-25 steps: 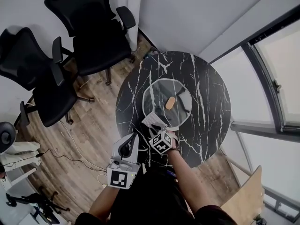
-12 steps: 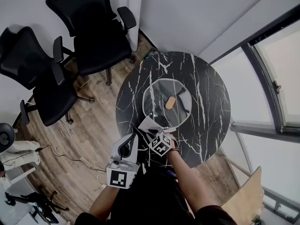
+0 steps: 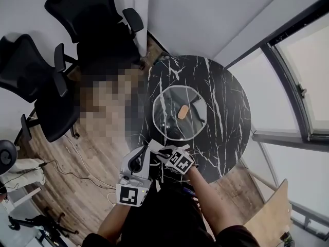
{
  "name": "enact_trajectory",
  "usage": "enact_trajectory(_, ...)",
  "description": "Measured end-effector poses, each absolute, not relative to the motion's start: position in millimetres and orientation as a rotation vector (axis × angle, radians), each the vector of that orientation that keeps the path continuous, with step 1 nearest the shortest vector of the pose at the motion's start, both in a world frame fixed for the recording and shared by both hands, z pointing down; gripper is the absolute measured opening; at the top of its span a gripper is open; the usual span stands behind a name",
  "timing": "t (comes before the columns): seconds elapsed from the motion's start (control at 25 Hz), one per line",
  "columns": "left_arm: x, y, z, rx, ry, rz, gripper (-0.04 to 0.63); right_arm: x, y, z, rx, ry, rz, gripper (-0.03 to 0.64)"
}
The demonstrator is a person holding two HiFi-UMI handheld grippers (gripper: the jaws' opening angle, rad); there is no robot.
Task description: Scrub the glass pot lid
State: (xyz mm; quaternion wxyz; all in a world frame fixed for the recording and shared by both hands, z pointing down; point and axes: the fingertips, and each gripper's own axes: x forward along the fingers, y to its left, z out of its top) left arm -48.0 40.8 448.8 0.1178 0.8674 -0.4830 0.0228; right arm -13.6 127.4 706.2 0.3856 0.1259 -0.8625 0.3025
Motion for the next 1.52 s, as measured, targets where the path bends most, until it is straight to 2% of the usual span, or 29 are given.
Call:
enact_trajectory(0.16, -46.0, 37.9, 449.3, 2.54, -1.411, 0.079, 0.003, -10.9, 120.4, 649.4, 0.398, -2.445, 0.736, 0.069)
enact_trajectory(0.4, -41.9, 15.3, 442.5, 2.544, -1.433, 0.035, 0.003, 47.5, 64.4, 589.7, 1.013, -2.524, 0.36, 0.069)
enact_trajectory(0.6, -29.6, -7.1, 442.6, 2.583, -1.377, 0.06, 0.003, 134.9, 18.1, 590.3, 1.567, -2.317, 0.524, 0.069)
enact_trajectory(0.76, -22.1, -30.9, 438.9, 2.597, -1.351, 0.039, 0.003, 196.4, -5.7, 613.0, 1.827, -2.097, 0.772, 0.069)
enact_trajectory(1.12, -13.0, -72.9, 461.1, 2.634, -1.211, 0.132, 0.003, 236.1, -41.5, 689.9, 1.794, -1.755, 1.065, 0.069)
enact_trajectory(1.52, -23.7, -109.0, 481.7, 2.63, -1.151, 0.15, 0.003, 213.7, -94.5, 718.7, 1.641, -1.743, 1.123, 0.071)
